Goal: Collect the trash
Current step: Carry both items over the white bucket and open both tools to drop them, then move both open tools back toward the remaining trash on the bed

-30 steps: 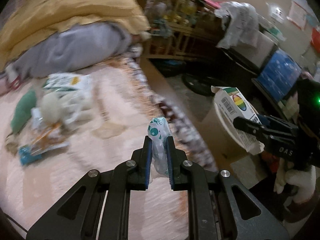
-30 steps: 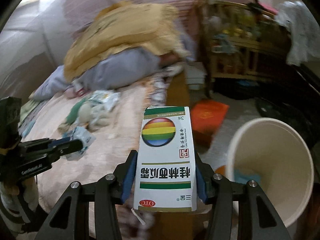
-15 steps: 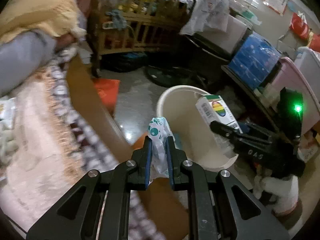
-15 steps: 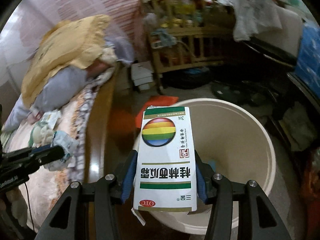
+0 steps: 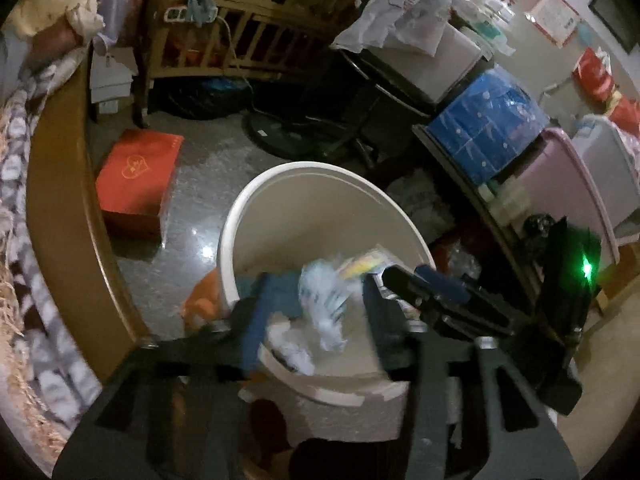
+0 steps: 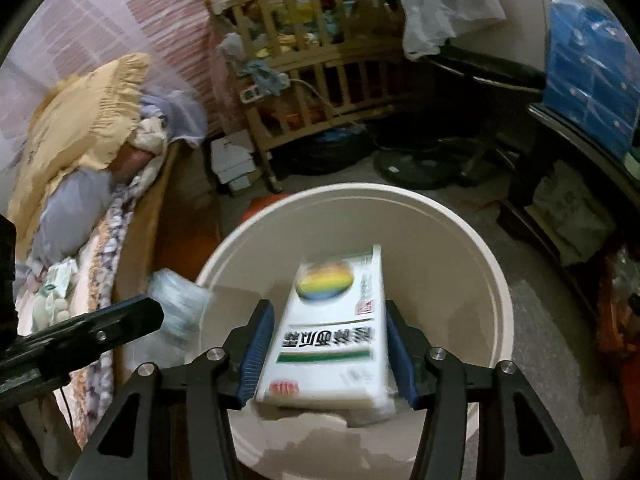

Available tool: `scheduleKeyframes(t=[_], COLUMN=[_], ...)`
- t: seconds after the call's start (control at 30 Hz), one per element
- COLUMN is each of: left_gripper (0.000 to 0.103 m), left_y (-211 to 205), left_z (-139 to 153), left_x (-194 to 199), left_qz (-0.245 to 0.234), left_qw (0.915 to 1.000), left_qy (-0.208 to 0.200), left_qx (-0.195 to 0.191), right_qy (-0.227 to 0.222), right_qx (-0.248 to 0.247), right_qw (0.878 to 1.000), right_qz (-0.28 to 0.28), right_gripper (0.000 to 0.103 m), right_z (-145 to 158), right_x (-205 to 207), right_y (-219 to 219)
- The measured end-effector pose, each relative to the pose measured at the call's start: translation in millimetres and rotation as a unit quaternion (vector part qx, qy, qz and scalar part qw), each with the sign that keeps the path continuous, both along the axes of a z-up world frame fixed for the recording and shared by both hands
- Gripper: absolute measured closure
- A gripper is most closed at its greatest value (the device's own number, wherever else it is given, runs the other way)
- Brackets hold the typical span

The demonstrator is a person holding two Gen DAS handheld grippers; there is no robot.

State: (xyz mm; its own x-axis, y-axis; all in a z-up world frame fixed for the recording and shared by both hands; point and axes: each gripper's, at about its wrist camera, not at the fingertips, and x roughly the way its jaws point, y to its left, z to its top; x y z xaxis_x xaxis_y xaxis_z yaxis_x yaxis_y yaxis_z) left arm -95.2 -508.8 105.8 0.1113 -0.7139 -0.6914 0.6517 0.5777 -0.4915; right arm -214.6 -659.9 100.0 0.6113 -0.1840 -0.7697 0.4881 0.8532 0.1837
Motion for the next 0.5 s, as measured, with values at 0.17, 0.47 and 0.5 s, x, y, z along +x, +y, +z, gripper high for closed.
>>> scheduleKeyframes(t=[0.17,0.47,0.5], left_gripper=[0.053,0.053,0.053], left_y=[12,73,82], left_z=[-1,11,12], left_x=[-3,-4,-4], left_qz=[0.007,0.069,0.077], left_qw=[0.9996,0.9924,0.9912], left_qy=[-0.015,-0.074,-0.078], left_qx=[0.024,0.07,0.074], right_qy=[0.005,-0.007,-0.009], right_qx=[0.007,0.005,0.003], right_qw=[1.0,0.999,0.998], right_qz=[0.009,0.053,0.057], right_gripper=[0.039,0.039,0.039], right_z=[-4,1,1], right_x=[1,13,13], right_y=[1,27,31])
